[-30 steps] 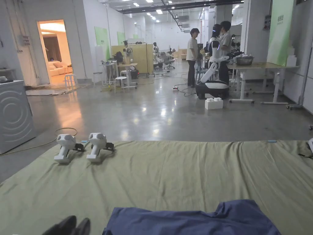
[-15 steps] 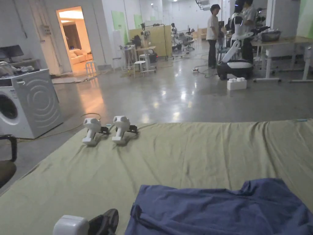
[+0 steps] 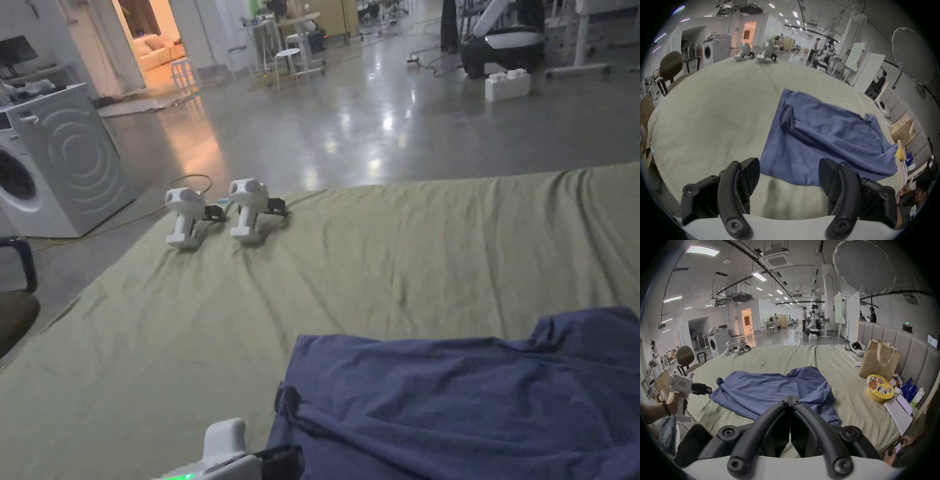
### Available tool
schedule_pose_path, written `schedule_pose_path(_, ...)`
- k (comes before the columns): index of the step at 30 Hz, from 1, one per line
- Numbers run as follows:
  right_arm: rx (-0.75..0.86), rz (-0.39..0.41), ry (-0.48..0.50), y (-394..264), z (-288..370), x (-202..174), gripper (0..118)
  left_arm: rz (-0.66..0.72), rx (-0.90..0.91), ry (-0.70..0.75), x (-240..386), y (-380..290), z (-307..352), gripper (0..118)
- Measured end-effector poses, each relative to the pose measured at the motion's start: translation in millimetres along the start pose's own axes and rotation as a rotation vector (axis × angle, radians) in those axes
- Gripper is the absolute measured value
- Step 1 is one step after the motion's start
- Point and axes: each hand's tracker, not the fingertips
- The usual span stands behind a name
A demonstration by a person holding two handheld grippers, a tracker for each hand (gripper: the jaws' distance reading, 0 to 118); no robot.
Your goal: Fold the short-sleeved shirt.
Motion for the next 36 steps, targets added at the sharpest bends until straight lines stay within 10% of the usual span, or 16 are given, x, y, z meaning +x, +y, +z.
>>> schedule_pose_path(2, -0.022, -0.015, -0.007, -3.6, -4.9, 6.3, 2, -0.006, 0.008, 0.011, 1.0, 2.9, -15.2, 70)
schedule_pose_path(4, -0.043, -0.02, -0.022, -9.7, -7.5, 13.8, 2, -0.003, -0.047, 0.032, 1.8, 5.1, -29.3, 5)
schedule_pose_path(13, -0.205, -0.17, -0.129, -36.4, -45.7, 72.8, 3, -0.084, -0.103, 0.1, 12.8, 2.8, -44.1, 5)
schedule_pose_path(20, -0.399, -0.442, -0.171, -80.2, -127.1, 139.3, 81, -0.022, -0.117, 0.052, 10.8, 2.6, -40.4, 5)
schedule_pose_path(23, -0.397, -0.462, -0.168, -79.1, -149.7, 141.3, 85, -0.039, -0.119, 0.051, 14.6, 1.3, -37.9, 5)
schedule_pose_path(25, -0.367, -0.494, -0.138, -76.3, -159.0, 139.6, 77, -0.042, -0.119, 0.051, 17.3, 2.3, -35.0, 5)
schedule_pose_path(27, -0.37, -0.491, -0.135, -71.8, -167.4, 134.8, 8, -0.036, -0.107, 0.039, 16.7, -1.0, -32.1, 5)
schedule_pose_path(36, -0.369, -0.309, -0.221, -51.3, -136.2, 107.1, 8, 0.217, 0.0, -0.113, -17.2, 5.2, 13.6, 5)
